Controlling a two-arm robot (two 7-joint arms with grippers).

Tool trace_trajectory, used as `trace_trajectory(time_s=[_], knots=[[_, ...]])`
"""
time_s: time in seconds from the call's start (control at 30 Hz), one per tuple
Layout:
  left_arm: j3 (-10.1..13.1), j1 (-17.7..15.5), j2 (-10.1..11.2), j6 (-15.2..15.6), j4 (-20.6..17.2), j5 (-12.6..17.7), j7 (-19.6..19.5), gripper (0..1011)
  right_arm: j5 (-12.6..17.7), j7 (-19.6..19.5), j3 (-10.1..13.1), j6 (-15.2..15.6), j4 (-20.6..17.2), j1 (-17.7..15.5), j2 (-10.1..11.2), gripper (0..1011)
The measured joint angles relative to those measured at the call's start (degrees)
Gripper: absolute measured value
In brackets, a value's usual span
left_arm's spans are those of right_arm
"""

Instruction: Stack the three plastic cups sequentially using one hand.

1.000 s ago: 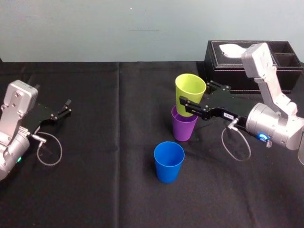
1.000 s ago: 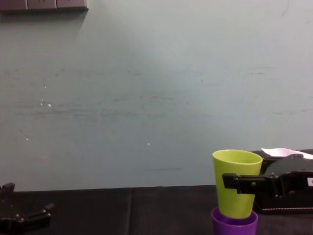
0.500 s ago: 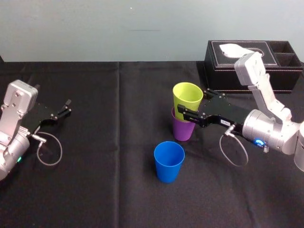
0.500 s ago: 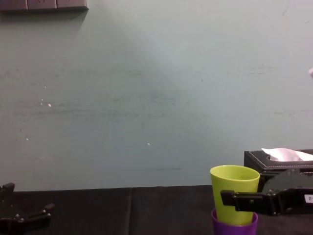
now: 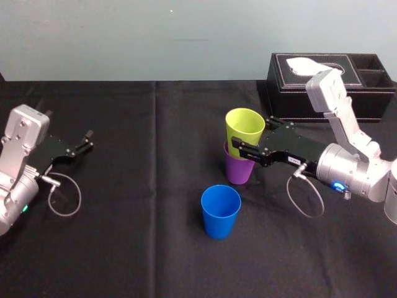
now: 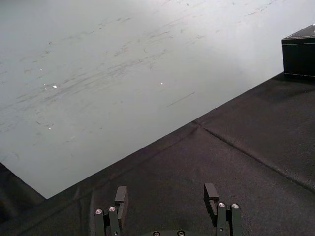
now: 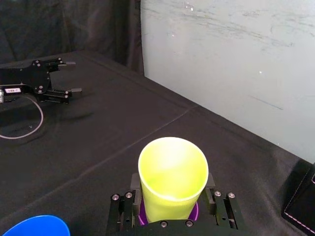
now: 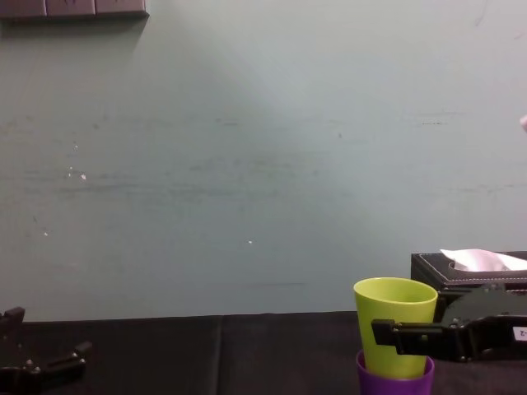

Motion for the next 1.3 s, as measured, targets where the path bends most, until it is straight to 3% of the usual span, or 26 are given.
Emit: trace_trajectory(time_s=[0.17,0.47,0.93,1.17,1.3], knots=[[0.0,0.0,0.0,0.0,0.0,0.0,0.0,1011,0.0,0.0,0.0,0.0,0.0,0.0,0.0,773],[0.0,0.0,0.0,0.0,0.0,0.0,0.0,1011,0.1,0.0,0.1,0.0,-0.1,-0.1,0.1,1002],[0.0,0.0,0.0,0.0,0.0,0.0,0.0,1012,0.1,-0.1,0.1,0.0,-0.3,-0.1,0.1,1003],[0.0,0.0,0.0,0.0,0.0,0.0,0.0,1011,0.8,0.0,2.1,-2.4,-4.8,-4.5,2.4,1003],[0.0,0.0,0.0,0.0,0.0,0.0,0.0,1011,2.1,1.0,3.7,-4.2,-8.7,-8.7,4.9,1003]])
